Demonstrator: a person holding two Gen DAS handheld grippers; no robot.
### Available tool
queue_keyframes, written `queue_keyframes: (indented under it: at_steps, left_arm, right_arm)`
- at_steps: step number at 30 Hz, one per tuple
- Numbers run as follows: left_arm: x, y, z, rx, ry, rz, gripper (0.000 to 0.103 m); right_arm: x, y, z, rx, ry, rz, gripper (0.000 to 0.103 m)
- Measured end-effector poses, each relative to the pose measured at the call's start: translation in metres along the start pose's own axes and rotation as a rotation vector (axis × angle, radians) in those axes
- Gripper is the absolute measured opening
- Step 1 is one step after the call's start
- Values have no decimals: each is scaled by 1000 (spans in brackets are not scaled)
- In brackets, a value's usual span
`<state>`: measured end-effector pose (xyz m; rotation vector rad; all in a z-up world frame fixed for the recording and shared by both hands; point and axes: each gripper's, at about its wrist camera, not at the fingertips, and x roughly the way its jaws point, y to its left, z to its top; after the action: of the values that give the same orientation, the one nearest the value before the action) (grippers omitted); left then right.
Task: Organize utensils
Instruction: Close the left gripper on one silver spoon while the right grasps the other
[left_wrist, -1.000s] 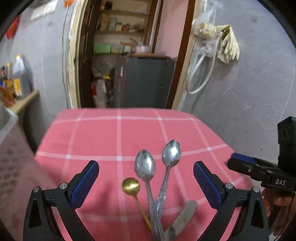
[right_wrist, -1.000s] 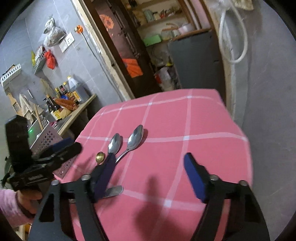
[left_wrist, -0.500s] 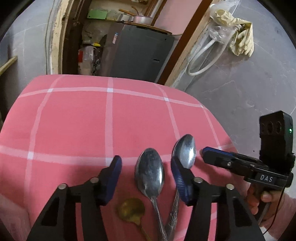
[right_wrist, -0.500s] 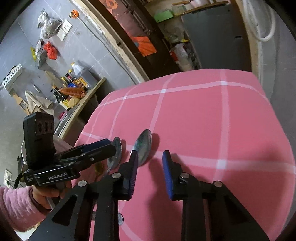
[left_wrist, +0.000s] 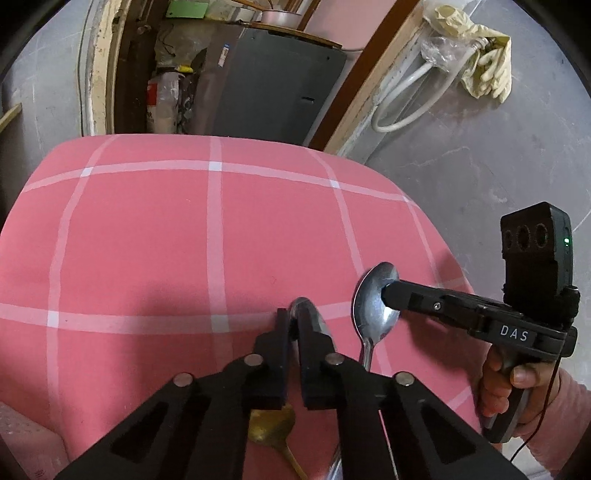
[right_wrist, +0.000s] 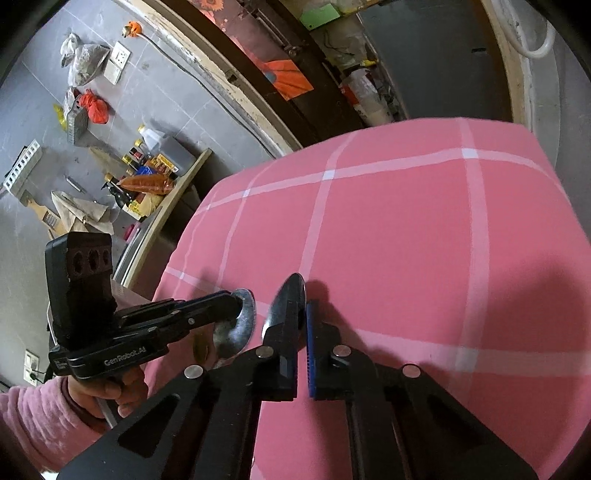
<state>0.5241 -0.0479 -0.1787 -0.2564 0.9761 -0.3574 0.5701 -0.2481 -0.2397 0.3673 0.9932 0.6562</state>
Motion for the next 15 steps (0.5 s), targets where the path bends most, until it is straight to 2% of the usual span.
queue_keyframes:
  at_steps: [2, 5, 8, 15]
  left_arm:
    - [-8, -9, 0, 26, -17, 3, 2]
    - [-25, -27, -3, 88, -41, 47, 2]
    - [-43, -42, -9, 129, -79, 74, 2]
    - [-93, -61, -17, 150, -183, 128, 2]
  right_arm:
    - [-13, 2, -2, 4, -31, -4, 3]
    - [-40, 13, -10, -7, -96, -36, 2]
    - [-75, 32, -18, -47, -189, -103, 2]
    - [-146, 74, -27, -92, -356, -233, 2]
